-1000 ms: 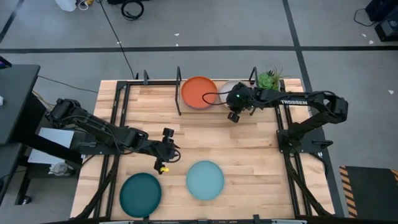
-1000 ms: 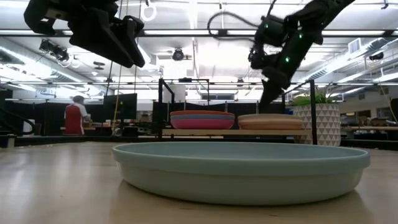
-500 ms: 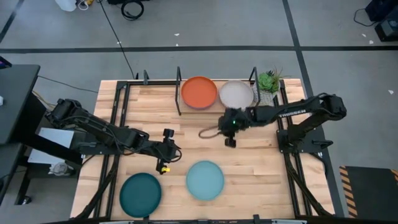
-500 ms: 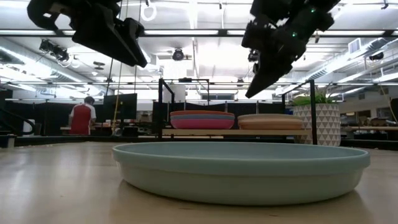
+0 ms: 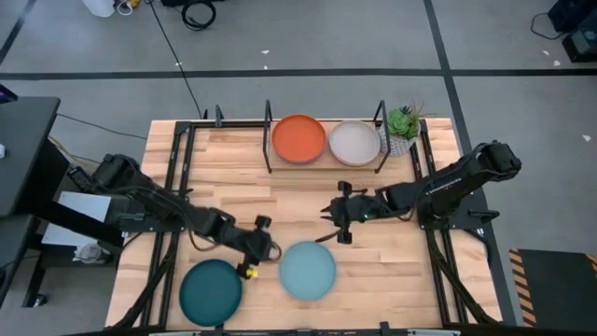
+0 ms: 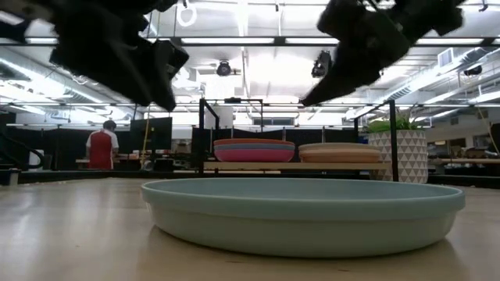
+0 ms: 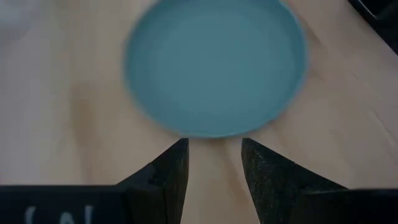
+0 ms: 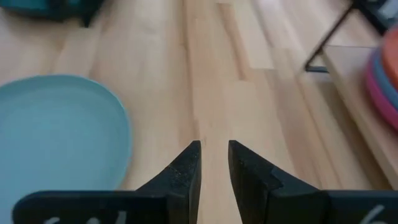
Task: Place and stack plates onto a shelf
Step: Stack the light blue plate on top of the gray plate on the shelf
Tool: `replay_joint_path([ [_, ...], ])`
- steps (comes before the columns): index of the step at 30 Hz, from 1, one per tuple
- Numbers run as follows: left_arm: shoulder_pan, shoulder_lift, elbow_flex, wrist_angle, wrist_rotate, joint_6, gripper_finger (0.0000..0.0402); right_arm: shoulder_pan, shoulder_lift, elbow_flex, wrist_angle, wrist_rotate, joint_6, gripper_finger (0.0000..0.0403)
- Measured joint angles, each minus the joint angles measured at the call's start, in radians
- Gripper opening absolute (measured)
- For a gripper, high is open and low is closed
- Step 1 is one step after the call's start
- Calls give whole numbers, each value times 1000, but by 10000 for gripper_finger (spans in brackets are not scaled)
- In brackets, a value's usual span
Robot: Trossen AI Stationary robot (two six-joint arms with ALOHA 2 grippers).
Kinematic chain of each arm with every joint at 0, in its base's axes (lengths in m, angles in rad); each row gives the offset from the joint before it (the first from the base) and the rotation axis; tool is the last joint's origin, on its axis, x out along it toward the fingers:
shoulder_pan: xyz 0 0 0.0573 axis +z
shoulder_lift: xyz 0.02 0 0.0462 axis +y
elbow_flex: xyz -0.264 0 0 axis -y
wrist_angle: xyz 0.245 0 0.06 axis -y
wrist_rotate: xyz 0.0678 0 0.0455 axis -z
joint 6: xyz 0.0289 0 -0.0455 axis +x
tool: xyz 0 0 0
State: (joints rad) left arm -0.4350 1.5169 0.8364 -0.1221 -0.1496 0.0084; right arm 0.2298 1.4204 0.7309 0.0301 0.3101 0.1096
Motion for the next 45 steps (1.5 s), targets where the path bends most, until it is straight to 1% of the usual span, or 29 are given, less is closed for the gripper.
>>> replay_joint_path([
  [3,-25,64,34,4,1,51,155,36,0,-56,84,97,30,87],
  [5,-34,103,60,-3,1,84,155,57,0,-95,153,140,40,87],
  [6,-38,125,77,-9,7,101,155,65,0,-117,190,151,47,87],
  [10,-39,203,145,-19,93,147,155,92,0,-187,326,179,48,87],
  [14,-38,256,188,-40,161,211,155,111,0,-237,408,197,52,86],
  [18,-36,258,190,-42,175,265,155,124,0,-263,440,202,62,86],
  [27,-27,274,185,-33,171,310,155,145,1,-282,487,206,67,86],
  [29,-27,289,189,-8,170,324,155,148,1,-282,486,206,66,86],
  [31,-27,298,185,-31,163,347,155,148,1,-282,492,206,63,86],
  [33,-27,319,187,5,161,368,155,148,1,-284,491,209,62,86],
  [39,-23,362,186,-1,152,405,155,148,1,-284,494,217,52,86],
  [42,-23,367,187,-1,148,406,146,148,2,-284,497,216,52,86],
  [45,-21,365,187,-4,152,405,124,148,2,-284,493,217,53,86],
])
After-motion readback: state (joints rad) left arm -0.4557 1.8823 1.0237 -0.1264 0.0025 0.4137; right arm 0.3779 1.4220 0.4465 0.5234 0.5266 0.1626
